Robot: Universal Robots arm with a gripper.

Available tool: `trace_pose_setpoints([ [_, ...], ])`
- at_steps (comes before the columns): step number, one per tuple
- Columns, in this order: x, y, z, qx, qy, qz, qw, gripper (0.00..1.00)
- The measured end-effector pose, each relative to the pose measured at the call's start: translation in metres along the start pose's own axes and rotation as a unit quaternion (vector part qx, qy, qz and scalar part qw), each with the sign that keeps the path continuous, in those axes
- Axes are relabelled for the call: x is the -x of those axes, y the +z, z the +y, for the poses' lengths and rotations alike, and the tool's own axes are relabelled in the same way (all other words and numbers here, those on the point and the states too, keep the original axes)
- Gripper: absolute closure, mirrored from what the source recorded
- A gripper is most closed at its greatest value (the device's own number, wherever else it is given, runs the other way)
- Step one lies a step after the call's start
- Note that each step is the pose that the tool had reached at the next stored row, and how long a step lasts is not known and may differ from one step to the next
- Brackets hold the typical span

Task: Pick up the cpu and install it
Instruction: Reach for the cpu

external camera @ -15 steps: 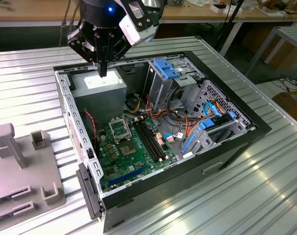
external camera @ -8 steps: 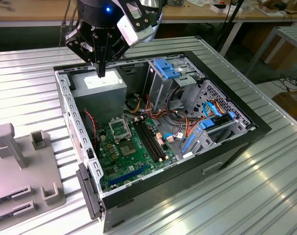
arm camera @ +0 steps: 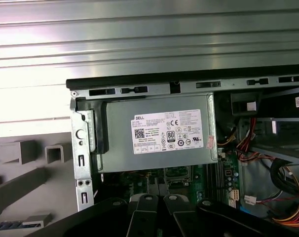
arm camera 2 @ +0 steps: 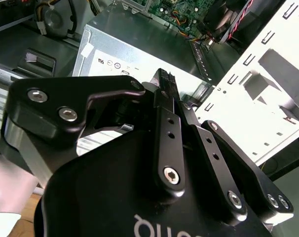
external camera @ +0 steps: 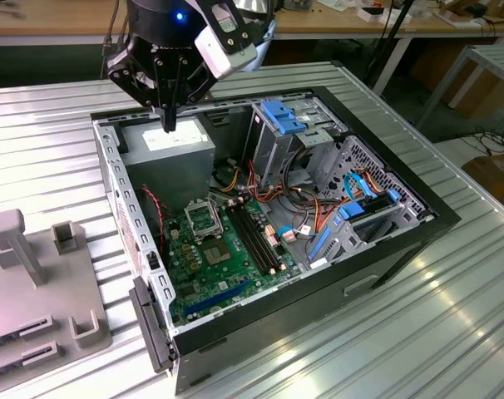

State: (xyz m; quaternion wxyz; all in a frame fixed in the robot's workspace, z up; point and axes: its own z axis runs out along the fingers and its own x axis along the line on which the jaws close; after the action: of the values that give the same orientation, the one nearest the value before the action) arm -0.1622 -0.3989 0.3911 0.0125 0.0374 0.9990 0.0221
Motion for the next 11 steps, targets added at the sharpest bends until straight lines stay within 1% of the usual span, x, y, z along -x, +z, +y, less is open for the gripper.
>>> trace_pose_setpoints([
  [2, -0.0014, 0.0, -0.0001, 0.0, 0.0, 0.0, 1.0, 0.89],
  [11, -0.0019, 0.0, -0.0001, 0.0, 0.0, 0.0, 1.0, 0.89],
])
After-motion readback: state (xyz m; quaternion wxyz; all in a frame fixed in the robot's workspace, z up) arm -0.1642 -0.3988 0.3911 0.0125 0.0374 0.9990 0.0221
